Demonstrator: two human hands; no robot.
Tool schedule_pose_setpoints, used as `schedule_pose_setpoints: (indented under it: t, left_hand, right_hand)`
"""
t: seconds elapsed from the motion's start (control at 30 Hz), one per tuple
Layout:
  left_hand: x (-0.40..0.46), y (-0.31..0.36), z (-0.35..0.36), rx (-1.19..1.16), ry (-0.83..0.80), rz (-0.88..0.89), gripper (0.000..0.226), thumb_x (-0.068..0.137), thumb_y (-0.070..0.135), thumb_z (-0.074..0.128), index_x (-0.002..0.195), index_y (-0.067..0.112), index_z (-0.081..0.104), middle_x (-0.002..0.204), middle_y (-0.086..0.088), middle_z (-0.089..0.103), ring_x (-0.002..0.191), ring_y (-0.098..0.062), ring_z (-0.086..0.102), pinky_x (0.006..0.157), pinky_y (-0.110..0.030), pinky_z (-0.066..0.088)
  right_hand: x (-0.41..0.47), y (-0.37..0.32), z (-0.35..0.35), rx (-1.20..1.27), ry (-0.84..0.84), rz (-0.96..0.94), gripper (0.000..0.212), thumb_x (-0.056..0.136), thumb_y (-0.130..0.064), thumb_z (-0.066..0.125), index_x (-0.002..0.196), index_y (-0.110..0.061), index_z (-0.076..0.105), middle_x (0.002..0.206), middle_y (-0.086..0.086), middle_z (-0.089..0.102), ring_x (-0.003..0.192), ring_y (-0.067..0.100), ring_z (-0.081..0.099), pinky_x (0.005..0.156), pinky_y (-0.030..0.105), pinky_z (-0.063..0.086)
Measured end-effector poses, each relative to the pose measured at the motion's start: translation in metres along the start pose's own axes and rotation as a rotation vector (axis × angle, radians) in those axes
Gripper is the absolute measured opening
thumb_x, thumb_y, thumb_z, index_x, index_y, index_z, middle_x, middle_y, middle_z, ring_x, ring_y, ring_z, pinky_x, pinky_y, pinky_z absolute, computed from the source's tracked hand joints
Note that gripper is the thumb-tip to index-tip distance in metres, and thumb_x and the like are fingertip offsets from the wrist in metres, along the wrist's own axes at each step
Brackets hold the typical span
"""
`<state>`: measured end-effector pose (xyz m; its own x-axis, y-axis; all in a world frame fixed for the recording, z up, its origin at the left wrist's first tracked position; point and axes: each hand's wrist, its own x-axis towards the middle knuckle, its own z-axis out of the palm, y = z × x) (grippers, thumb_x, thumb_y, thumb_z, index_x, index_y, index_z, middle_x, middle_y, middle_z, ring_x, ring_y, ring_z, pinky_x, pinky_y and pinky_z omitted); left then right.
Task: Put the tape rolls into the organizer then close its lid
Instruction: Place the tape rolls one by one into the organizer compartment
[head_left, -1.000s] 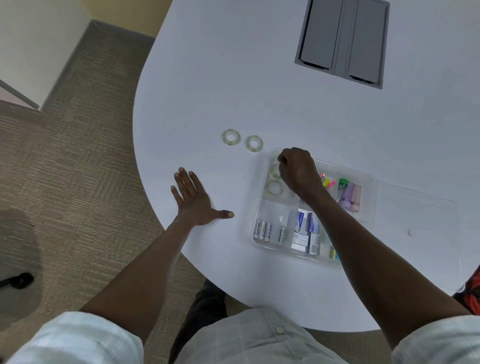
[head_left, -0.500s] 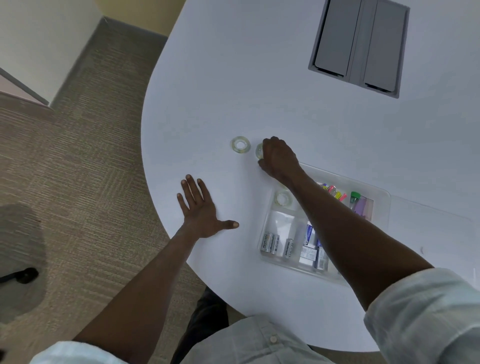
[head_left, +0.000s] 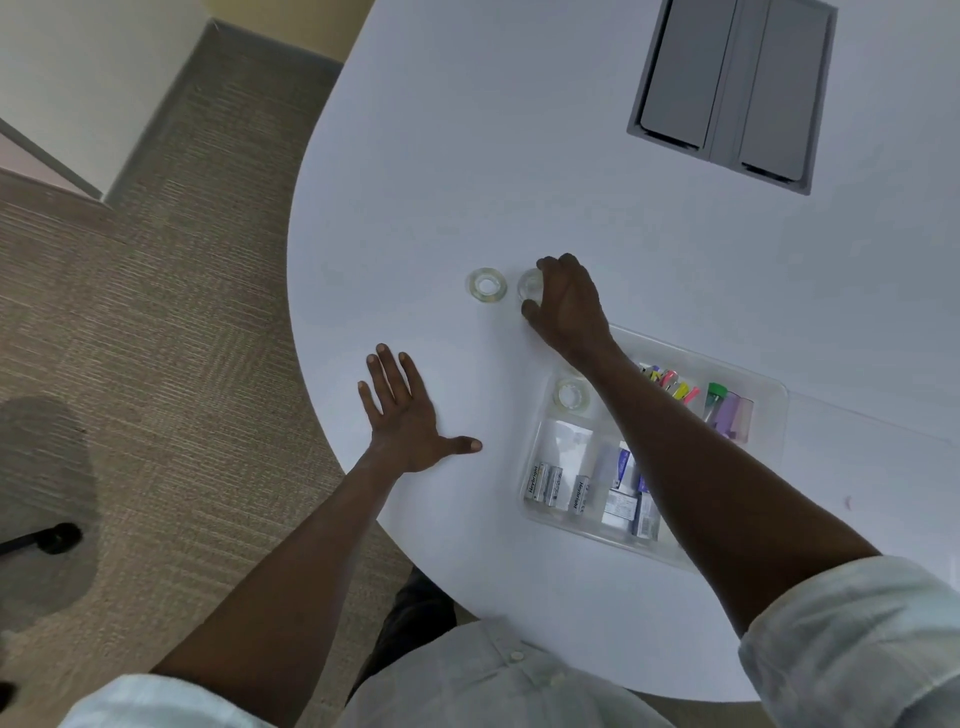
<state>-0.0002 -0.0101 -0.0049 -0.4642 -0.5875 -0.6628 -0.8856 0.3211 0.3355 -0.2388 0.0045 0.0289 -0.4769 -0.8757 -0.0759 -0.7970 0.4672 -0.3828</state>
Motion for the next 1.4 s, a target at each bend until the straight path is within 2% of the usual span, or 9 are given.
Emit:
schedule_pose_setpoints:
  t: [0.2,0.3,0.43,0.57,0.8,1.4]
  left_hand:
    - [-0.003,0.000,-0.001,-0.017,-0.004,0.004,0.161,0.046,0.094,0.058,0.135,0.005,-0.043,0.144,-0.024,-0.049,0.132,-0.038,-0.048,0.111,-0.060,-0.022]
    - [-0.003,0.000,-0.001,-0.014,-0.011,-0.001,0.163,0.044,0.095,0.057,0.138,0.003,-0.040,0.143,-0.024,-0.049,0.132,-0.038,-0.048,0.111,-0.061,-0.022]
    - [-0.003,0.001,-0.002,-0.014,-0.010,-0.006,0.164,0.043,0.095,0.056,0.139,0.002,-0.038,0.144,-0.024,-0.048,0.133,-0.039,-0.047,0.111,-0.061,-0.021]
    - [-0.004,0.001,-0.002,-0.002,-0.012,-0.010,0.164,0.044,0.094,0.058,0.140,0.001,-0.036,0.145,-0.025,-0.047,0.134,-0.039,-0.046,0.110,-0.060,-0.022]
    - [-0.004,0.003,-0.001,0.004,-0.008,-0.021,0.165,0.043,0.094,0.059,0.141,0.001,-0.035,0.146,-0.025,-0.045,0.135,-0.039,-0.045,0.111,-0.060,-0.021]
    - [-0.005,0.005,-0.002,0.003,-0.016,-0.022,0.166,0.043,0.093,0.061,0.142,0.002,-0.036,0.145,-0.024,-0.047,0.134,-0.038,-0.046,0.110,-0.059,-0.022]
  right_hand:
    - [-0.025,0.002,-0.034,0.159,0.192,0.050,0.049,0.073,-0.010,0.069,0.118,0.005,0.056,0.111,0.023,0.058,0.103,0.039,0.057,0.090,0.036,0.043]
    - [-0.043,0.010,-0.047,0.181,0.215,0.121,0.051,0.072,-0.009,0.069,0.120,0.003,0.058,0.114,0.021,0.058,0.108,0.036,0.057,0.094,0.034,0.042]
    - [-0.069,0.027,-0.051,0.173,0.191,0.168,0.051,0.072,-0.010,0.069,0.121,0.000,0.058,0.117,0.019,0.060,0.112,0.033,0.055,0.096,0.029,0.039]
    - [-0.095,0.036,-0.043,0.145,0.129,0.158,0.055,0.072,-0.008,0.072,0.124,0.000,0.056,0.119,0.019,0.060,0.114,0.035,0.055,0.099,0.036,0.041]
    - [-0.104,0.048,-0.022,0.085,-0.006,0.151,0.053,0.076,-0.009,0.068,0.126,-0.004,0.051,0.120,0.017,0.061,0.114,0.035,0.054,0.095,0.039,0.042]
    - [-0.096,0.050,-0.014,0.102,0.005,0.107,0.048,0.081,-0.009,0.068,0.125,-0.003,0.050,0.115,0.019,0.063,0.110,0.037,0.055,0.091,0.039,0.044]
